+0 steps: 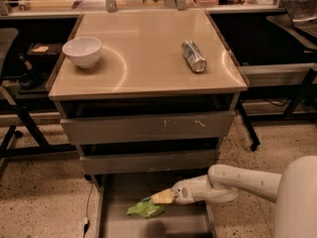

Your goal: Place green rice chip bag into bottom drawer

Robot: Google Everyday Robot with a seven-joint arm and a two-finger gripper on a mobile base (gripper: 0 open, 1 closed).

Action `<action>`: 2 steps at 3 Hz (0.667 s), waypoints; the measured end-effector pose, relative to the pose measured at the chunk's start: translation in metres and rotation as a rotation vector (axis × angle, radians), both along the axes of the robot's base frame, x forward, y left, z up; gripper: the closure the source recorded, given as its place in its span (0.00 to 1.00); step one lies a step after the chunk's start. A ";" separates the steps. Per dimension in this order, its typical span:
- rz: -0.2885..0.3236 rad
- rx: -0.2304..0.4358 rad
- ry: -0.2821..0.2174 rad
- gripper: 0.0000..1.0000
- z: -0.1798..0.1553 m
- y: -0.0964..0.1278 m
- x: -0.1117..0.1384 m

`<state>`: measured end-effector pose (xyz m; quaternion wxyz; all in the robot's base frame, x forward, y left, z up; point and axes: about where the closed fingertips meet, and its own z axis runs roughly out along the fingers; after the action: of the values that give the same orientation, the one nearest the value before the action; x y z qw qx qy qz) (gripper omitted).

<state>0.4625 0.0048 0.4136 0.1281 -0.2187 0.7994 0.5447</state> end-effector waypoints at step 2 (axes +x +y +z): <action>-0.001 0.067 0.023 1.00 -0.024 0.011 -0.002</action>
Offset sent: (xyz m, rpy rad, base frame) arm -0.0044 0.0330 -0.0942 0.2605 0.0862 -0.0116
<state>0.4606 0.0153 0.3892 0.1266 -0.2077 0.7821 0.5737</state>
